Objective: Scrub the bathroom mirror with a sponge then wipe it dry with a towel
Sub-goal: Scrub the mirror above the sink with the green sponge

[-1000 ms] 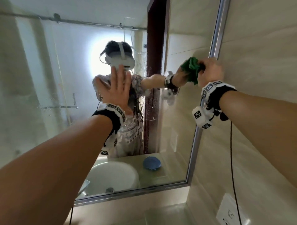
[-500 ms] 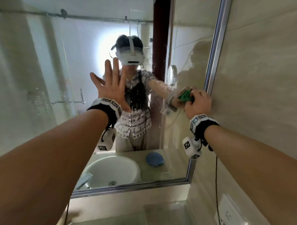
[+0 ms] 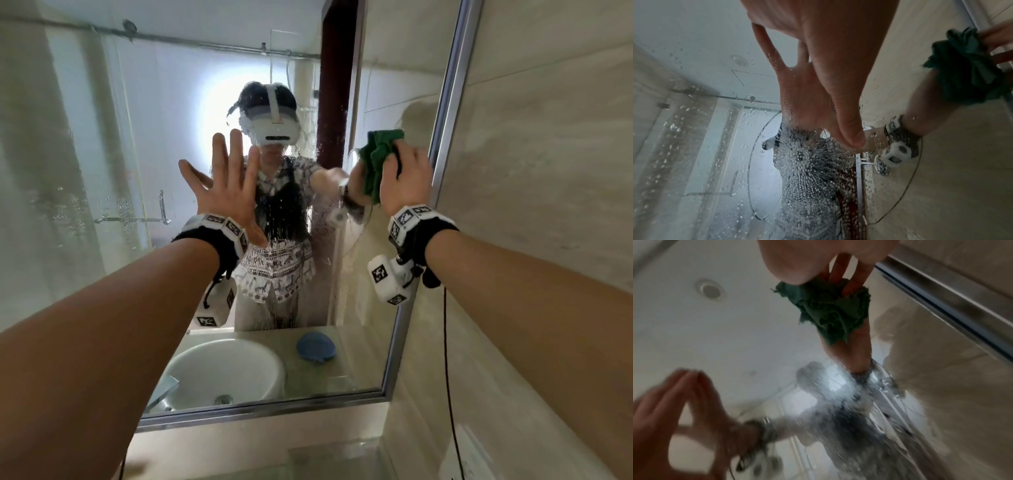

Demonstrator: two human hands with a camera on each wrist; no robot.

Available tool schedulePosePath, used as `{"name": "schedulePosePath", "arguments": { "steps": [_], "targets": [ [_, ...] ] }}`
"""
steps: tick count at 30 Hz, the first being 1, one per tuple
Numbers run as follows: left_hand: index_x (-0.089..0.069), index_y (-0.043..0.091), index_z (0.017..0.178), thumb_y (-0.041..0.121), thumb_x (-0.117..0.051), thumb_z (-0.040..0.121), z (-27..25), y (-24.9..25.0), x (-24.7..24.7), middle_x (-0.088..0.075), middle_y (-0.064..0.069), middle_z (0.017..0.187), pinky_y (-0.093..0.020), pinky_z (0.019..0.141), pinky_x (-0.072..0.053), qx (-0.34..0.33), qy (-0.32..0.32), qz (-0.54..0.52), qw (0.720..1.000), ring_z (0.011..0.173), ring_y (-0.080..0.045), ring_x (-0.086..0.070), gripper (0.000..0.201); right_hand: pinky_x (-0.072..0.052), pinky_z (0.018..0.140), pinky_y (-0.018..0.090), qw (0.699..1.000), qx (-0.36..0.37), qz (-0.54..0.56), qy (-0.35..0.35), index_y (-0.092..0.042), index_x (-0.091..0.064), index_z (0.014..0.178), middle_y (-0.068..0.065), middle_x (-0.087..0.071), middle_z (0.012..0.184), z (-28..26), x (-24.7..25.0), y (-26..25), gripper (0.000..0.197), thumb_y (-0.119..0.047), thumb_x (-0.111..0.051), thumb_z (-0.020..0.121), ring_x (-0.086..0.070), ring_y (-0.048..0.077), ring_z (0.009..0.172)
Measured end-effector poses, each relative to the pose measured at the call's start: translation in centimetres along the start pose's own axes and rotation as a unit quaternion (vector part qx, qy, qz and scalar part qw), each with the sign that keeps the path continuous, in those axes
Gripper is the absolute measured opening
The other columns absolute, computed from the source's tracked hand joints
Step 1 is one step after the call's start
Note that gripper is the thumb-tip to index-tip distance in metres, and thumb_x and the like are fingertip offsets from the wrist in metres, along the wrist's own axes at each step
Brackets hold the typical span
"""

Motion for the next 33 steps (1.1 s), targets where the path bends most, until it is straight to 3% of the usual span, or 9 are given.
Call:
{"name": "schedulePosePath", "arguments": {
  "steps": [3, 5, 7, 10, 16, 20, 23, 29, 33],
  "targets": [
    [0.031, 0.012, 0.149, 0.092, -0.066, 0.038, -0.2, 0.1, 0.1, 0.037, -0.018, 0.154, -0.077, 0.106, -0.013, -0.002, 0.010, -0.003, 1.000, 0.145, -0.041, 0.025, 0.168, -0.037, 0.093, 0.023, 0.997, 0.060, -0.013, -0.051, -0.014, -0.052, 0.138, 0.009, -0.055, 0.125, -3.0, -1.3, 0.1, 0.043, -0.011, -0.048, 0.094, -0.050, 0.018, 0.106],
    [0.031, 0.013, 0.149, 0.091, -0.067, 0.039, -0.3, 0.1, 0.1, 0.037, -0.018, 0.154, -0.077, 0.106, -0.014, -0.003, 0.015, -0.007, 1.000, 0.145, -0.041, 0.025, 0.167, -0.045, 0.096, 0.033, 0.984, 0.124, -0.048, -0.116, -0.015, -0.053, 0.135, 0.008, -0.057, 0.124, -6.0, -3.2, 0.1, 0.042, -0.010, -0.052, 0.093, -0.052, 0.020, 0.106],
    [0.030, 0.013, 0.150, 0.091, -0.067, 0.040, -0.3, 0.1, 0.1, 0.036, -0.018, 0.155, -0.076, 0.106, -0.014, -0.008, 0.024, -0.011, 1.000, 0.145, -0.040, 0.025, 0.166, -0.052, 0.090, 0.046, 0.953, 0.218, -0.106, -0.180, -0.013, -0.057, 0.128, 0.010, -0.060, 0.122, -9.3, -5.4, 0.2, 0.043, -0.011, -0.063, 0.086, -0.056, 0.030, 0.103],
    [0.026, 0.013, 0.152, 0.093, -0.064, 0.038, -0.1, -0.1, -0.2, 0.033, -0.018, 0.156, -0.078, 0.105, -0.012, -0.015, 0.032, -0.020, 0.999, 0.146, -0.040, 0.022, 0.166, -0.054, 0.083, 0.045, 0.905, 0.297, -0.171, -0.254, -0.017, -0.054, 0.126, 0.009, -0.059, 0.119, -12.1, -7.5, 1.4, 0.058, -0.009, -0.077, 0.074, -0.055, 0.031, 0.095],
    [0.028, 0.011, 0.151, 0.097, -0.058, 0.035, 0.0, 0.1, -0.3, 0.034, -0.019, 0.155, -0.078, 0.106, -0.010, -0.009, 0.028, 0.002, 1.000, 0.146, -0.041, 0.024, 0.167, -0.055, 0.080, 0.045, 0.906, 0.282, -0.173, -0.265, -0.022, -0.049, 0.132, 0.005, -0.055, 0.125, -8.9, -6.1, 0.6, 0.046, -0.020, -0.063, 0.088, -0.053, 0.028, 0.105],
    [0.027, 0.011, 0.151, 0.097, -0.058, 0.034, 0.0, -0.1, -0.4, 0.034, -0.019, 0.155, -0.078, 0.106, -0.012, -0.006, 0.025, 0.006, 1.000, 0.146, -0.041, 0.023, 0.168, -0.046, 0.097, 0.042, 0.980, 0.132, -0.107, -0.103, -0.018, -0.050, 0.133, 0.008, -0.056, 0.122, -2.3, -1.8, -0.5, 0.042, -0.018, -0.052, 0.091, -0.051, 0.027, 0.110],
    [0.030, 0.012, 0.150, 0.096, -0.062, 0.033, 0.1, 0.0, -0.4, 0.036, -0.018, 0.155, -0.078, 0.105, -0.012, -0.002, 0.024, 0.004, 1.000, 0.145, -0.041, 0.025, 0.170, -0.045, 0.096, 0.041, 0.994, 0.067, -0.086, -0.010, -0.016, -0.052, 0.130, 0.009, -0.053, 0.125, 0.8, -0.8, -1.2, 0.045, -0.009, -0.050, 0.086, -0.049, 0.030, 0.110],
    [0.030, 0.012, 0.150, 0.096, -0.062, 0.033, 0.2, -0.2, -0.6, 0.035, -0.018, 0.155, -0.078, 0.105, -0.010, -0.001, 0.028, 0.001, 1.000, 0.145, -0.041, 0.025, 0.170, -0.042, 0.096, 0.039, 0.968, 0.207, -0.093, -0.108, -0.018, -0.056, 0.131, 0.009, -0.056, 0.128, -5.2, -5.0, -3.5, 0.037, -0.026, -0.049, 0.096, -0.049, 0.032, 0.113],
    [0.027, 0.011, 0.151, 0.099, -0.055, 0.031, 0.2, -0.1, -0.7, 0.034, -0.019, 0.156, -0.079, 0.106, -0.008, 0.002, 0.026, 0.011, 1.000, 0.146, -0.042, 0.023, 0.170, -0.055, 0.078, 0.041, 0.886, 0.369, -0.184, -0.211, -0.024, -0.058, 0.127, 0.004, -0.060, 0.122, -10.7, -8.1, -1.7, 0.051, -0.013, -0.074, 0.079, -0.054, 0.030, 0.100]
  ]
}}
Point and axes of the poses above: each hand's wrist, its own z-axis towards the middle knuckle, its own x-axis out of the back of the hand, y = z × x, the point moved 8 cm from there along z, towards the middle knuckle
